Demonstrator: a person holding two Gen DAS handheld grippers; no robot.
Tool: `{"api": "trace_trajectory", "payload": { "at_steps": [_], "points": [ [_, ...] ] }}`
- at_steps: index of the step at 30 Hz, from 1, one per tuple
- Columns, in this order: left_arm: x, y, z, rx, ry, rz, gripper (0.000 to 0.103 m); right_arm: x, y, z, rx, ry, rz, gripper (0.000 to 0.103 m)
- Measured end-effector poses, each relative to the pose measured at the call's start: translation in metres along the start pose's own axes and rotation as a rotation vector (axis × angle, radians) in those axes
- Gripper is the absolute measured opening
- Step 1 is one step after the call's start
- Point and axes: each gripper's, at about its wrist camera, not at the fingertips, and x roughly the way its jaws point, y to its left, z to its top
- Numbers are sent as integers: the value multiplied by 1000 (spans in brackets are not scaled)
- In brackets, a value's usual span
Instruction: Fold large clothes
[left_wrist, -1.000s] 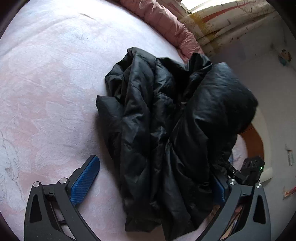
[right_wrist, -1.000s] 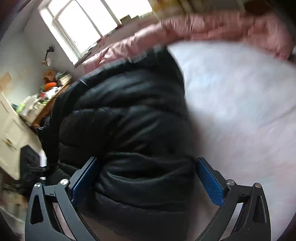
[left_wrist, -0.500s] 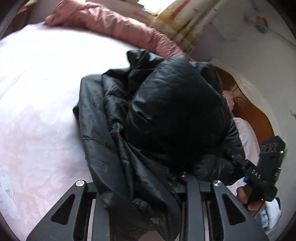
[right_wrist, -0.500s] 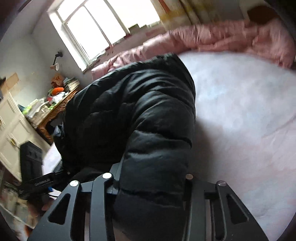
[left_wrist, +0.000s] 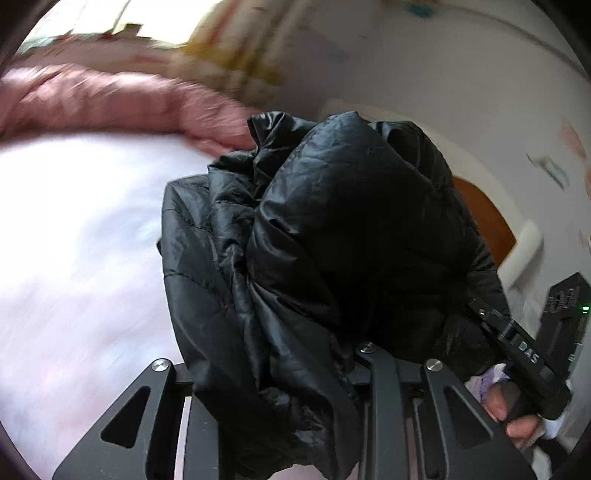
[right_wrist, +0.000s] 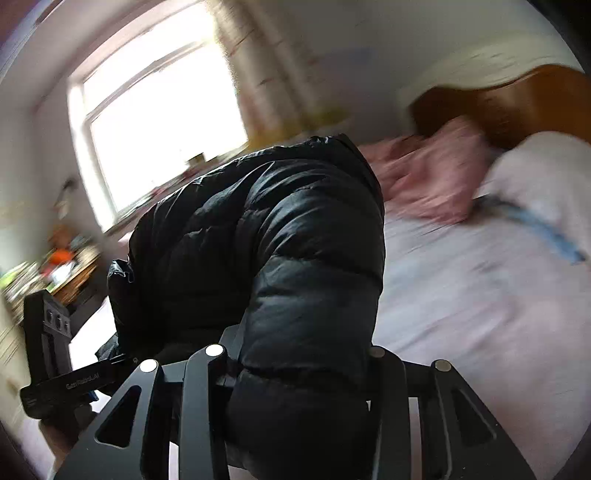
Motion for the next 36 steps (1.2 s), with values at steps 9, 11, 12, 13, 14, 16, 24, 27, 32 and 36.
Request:
{"api": "trace_trajectory", "payload": {
  "at_steps": [9, 11, 12, 13, 14, 16, 24, 27, 32, 36],
  "points": [
    [130, -78, 26, 149, -63, -121, 26, -33, -105, 32, 71, -173, -256, 41],
    [154, -81, 18, 165, -51, -72, 26, -17, -127, 26, 118, -148, -335, 41],
    [171, -78, 17, 159, -32, -43, 26, -9, -132, 24, 123, -126, -363, 41],
    [186, -73, 15, 146, -11, -14, 26, 1, -135, 22, 120, -86, -402, 41],
    [192, -70, 7, 141, 3, 11, 26, 16, -138, 18, 106, -28, -439, 41],
    [202, -60, -4, 140, 21, 52, 26, 38, -139, 14, 102, 46, -457, 42],
    [168, -50, -21, 162, -8, 115, 26, 57, -144, 1, 151, 122, -407, 50],
    [165, -48, -35, 163, 64, 149, 40, 57, -145, 0, 119, 132, -418, 55],
    [122, -51, -57, 171, -25, 216, 73, 48, -134, -3, 44, 76, -561, 86],
    [76, -56, -72, 232, -154, 282, 83, 24, -114, -7, 50, 6, -517, 91]
  ]
}}
